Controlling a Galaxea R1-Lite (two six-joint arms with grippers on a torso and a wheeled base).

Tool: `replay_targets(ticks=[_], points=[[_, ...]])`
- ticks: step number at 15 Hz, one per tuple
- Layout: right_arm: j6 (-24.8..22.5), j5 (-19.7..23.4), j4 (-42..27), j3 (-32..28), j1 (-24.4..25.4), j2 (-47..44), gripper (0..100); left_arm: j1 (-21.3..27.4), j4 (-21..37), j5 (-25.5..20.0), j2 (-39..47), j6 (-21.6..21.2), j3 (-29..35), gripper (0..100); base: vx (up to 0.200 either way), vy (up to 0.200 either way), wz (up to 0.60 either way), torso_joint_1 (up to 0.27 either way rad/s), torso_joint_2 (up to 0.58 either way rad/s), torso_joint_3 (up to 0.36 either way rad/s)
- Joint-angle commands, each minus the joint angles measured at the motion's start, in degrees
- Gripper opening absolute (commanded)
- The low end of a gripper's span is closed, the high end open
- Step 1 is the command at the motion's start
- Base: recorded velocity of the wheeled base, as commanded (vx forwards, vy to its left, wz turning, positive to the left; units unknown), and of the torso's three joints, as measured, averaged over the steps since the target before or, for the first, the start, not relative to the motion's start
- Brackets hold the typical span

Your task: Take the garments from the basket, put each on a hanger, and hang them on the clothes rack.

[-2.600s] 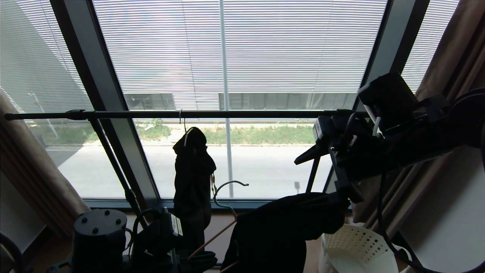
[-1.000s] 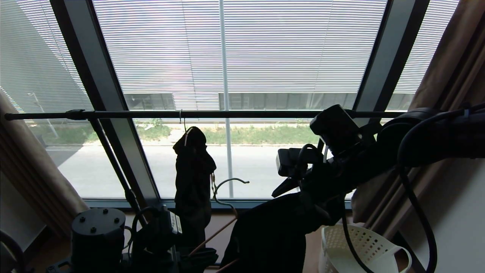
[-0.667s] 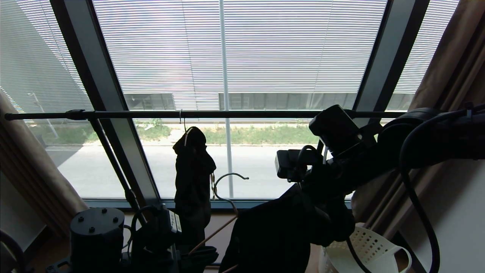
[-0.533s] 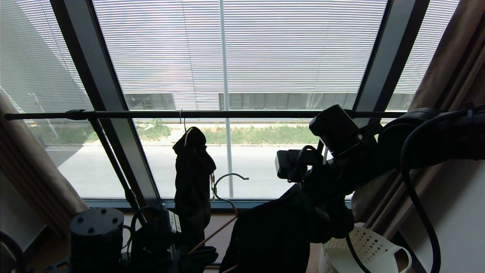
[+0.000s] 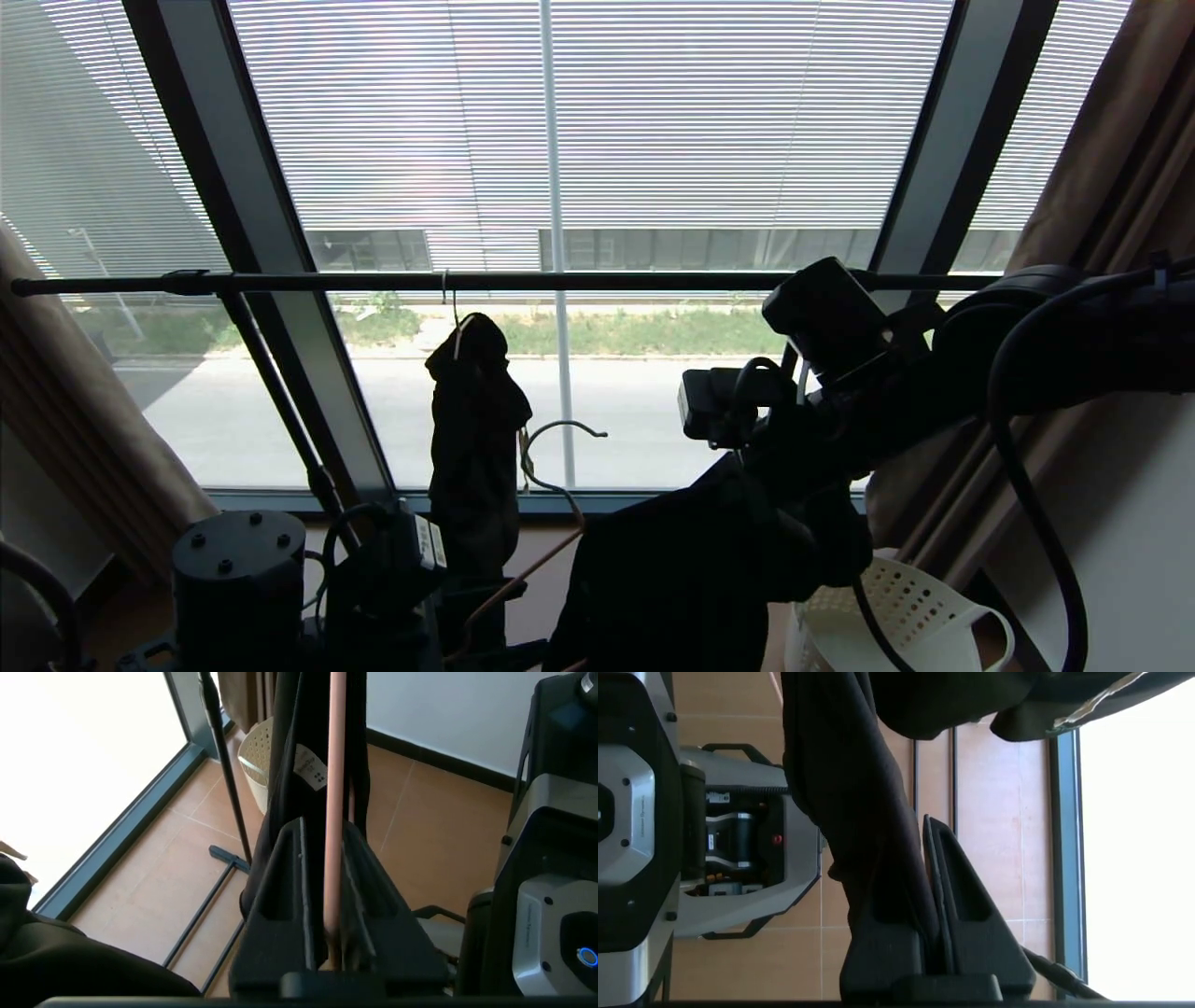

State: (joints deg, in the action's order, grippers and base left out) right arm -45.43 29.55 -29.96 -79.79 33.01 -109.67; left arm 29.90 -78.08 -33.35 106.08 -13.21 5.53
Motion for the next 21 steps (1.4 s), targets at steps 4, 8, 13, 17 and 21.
replay_targets(ticks=[4,8,13,17,21], points=[[0.0,-0.1,-0.3,0.1,0.0,0.2,0,-0.2,-5.2,0.1,2.7,1.2,-0.4,100,0.000,0.000,0.00,0.000,0.00,0.000],[1.0,-1.8,-0.4,0.2,-0.1,1.3,0,-2.2,-11.9,0.4,2.4,2.1,-1.6,100,0.000,0.000,0.00,0.000,0.00,0.000],[2.9,-4.2,-0.1,2.0,-2.4,3.8,0,-6.3,-11.9,0.8,-6.1,9.7,-1.5,100,0.000,0.000,0.00,0.000,0.00,0.000],[11.8,-13.7,1.0,1.8,-2.6,4.0,0,-8.6,-11.9,3.3,-10.2,20.1,-3.4,100,0.000,0.000,0.00,0.000,0.00,0.000],[18.8,-14.3,1.0,4.6,-3.0,12.2,0,-9.2,-3.9,5.6,-11.4,34.8,-5.5,100,0.000,0.000,0.00,0.000,0.00,0.000]])
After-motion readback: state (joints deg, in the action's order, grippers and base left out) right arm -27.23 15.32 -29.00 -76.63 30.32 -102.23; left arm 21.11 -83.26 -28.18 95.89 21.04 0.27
